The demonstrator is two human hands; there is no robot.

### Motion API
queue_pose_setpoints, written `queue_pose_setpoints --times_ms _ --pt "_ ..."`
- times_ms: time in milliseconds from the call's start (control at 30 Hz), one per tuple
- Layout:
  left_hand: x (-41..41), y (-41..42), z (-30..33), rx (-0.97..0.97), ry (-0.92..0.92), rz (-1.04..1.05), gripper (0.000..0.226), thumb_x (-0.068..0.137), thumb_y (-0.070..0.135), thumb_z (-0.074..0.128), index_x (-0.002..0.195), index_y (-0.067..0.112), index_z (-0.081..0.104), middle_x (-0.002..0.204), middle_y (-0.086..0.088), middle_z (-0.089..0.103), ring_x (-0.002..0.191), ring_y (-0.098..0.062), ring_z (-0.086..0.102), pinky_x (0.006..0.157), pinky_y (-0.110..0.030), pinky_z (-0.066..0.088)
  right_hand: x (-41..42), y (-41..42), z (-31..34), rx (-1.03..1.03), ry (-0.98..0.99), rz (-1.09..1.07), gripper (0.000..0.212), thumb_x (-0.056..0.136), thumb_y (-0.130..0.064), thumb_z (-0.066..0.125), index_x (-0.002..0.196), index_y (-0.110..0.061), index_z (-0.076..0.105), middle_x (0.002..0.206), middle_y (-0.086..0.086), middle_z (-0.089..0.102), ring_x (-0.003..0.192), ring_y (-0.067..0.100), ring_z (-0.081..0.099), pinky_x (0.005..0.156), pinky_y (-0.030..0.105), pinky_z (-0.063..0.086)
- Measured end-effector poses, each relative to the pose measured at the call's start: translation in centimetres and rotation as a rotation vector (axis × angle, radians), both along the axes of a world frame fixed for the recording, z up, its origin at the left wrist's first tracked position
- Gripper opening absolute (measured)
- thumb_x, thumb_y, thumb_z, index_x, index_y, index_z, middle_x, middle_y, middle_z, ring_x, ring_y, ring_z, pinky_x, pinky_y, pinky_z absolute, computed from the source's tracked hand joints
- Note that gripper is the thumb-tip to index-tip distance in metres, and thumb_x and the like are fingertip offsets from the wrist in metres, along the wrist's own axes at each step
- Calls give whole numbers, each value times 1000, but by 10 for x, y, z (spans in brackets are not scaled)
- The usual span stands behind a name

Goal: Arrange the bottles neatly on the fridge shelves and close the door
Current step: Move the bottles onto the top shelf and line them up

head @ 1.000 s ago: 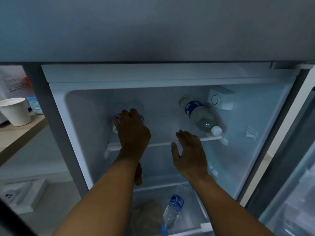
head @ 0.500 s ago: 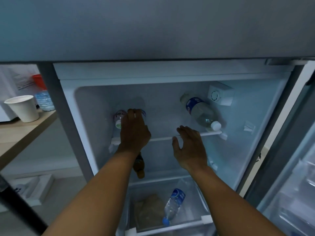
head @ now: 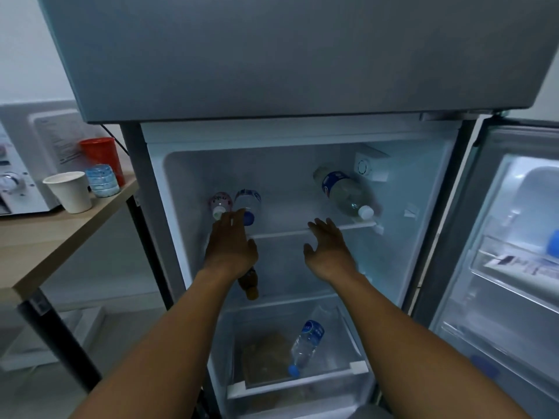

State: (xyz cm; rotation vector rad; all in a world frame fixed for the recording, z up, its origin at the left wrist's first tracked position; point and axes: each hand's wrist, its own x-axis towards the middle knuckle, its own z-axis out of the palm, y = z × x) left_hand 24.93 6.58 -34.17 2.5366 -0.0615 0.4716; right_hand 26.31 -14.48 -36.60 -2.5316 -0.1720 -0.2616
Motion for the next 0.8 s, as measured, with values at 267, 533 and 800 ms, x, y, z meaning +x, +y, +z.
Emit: queue_pose_setpoints --times_ms 267,533,800 --pt "-38 -9 -32 62 -348 111 30 80 13 62 110 12 61 112 -11 51 105 -31 45 91 -42 43 -33 -6 -26 211 -196 -148 42 92 -16 53 133 -12 58 140 7 56 132 23 49 111 35 41" --pt "-23 -6 -74 74 6 52 19 84 23 47 95 12 57 99 -12 52 92 -32 53 79 -39 49 -35 -24 -64 123 -57 -230 39 86 -17 51 122 -8 64 125 13 59 114 32 57 92 42 54" --pt "10 -6 -116 -14 88 94 46 91 25 47 137 17 44 127 -17 45 100 -37 56 85 -40 49 -9 -41 -97 30 112 -329 42 92 -23 50 129 -5 54 131 20 50 120 36 46 100 42 47"
